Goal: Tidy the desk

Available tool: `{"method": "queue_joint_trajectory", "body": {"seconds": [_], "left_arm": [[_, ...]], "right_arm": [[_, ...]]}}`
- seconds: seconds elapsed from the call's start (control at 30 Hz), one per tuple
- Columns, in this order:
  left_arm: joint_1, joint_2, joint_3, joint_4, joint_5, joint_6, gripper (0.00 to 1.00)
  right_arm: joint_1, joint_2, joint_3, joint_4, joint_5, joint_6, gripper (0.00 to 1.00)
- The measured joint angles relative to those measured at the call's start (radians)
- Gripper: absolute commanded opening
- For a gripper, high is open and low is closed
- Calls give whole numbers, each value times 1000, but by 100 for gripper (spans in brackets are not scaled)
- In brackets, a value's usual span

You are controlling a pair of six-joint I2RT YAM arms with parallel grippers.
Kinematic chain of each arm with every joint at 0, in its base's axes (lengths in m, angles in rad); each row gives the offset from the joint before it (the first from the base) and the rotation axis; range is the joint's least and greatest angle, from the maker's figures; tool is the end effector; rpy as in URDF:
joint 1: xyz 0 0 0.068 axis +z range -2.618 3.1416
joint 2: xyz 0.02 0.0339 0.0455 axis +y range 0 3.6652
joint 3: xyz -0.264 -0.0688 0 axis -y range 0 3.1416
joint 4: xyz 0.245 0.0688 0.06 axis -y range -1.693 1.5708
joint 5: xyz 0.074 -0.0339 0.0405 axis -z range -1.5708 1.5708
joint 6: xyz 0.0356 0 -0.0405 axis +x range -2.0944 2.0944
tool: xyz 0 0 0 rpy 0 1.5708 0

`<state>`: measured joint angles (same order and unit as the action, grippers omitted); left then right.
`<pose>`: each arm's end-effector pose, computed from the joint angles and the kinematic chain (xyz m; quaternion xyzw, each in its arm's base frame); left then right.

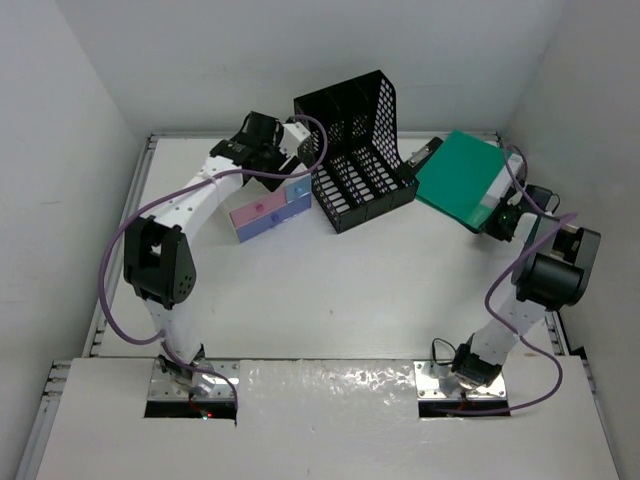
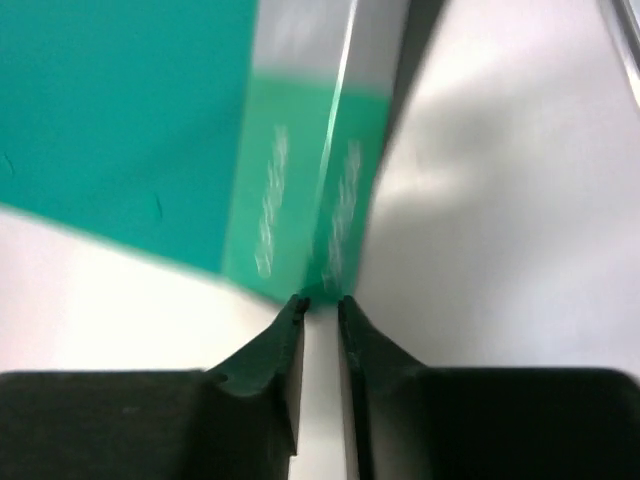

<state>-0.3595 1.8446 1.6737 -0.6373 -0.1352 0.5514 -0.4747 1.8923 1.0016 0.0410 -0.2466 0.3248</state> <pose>0.3934 -0.1427 0.3061 0.3848 0.8427 0.0980 0.3636 0.3382 -0.1640 0.1297 0.3214 0.8723 0.0885 0.3577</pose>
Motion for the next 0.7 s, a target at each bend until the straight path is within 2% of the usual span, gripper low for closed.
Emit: {"method": "queue_joint_trajectory", "body": {"seconds": [0.1, 0.13, 0.2, 0.27, 0.37, 0.53, 0.7], "left_arm": [[-4, -1, 0, -3, 2, 2, 70], [-4, -1, 0, -3, 2, 3, 70], [-4, -1, -1, -3, 3, 5, 70], [-4, -3, -5, 0, 5, 7, 70], [-4, -13, -19, 8, 8, 13, 71], [-4, -31, -39, 10, 13, 20, 71], [-4, -32, -42, 14, 18, 21, 72]], "right_arm": [[34, -114, -124, 5, 65, -41, 27], [54, -143, -150, 5, 95, -64, 39], [160, -230, -224, 40, 232, -188, 40], [320, -296, -299, 151, 390, -361, 39], [483, -314, -377, 310, 498, -585, 51], [464, -199, -359, 378, 644, -855, 51], [453, -154, -372, 469, 750, -1036, 49]]}}
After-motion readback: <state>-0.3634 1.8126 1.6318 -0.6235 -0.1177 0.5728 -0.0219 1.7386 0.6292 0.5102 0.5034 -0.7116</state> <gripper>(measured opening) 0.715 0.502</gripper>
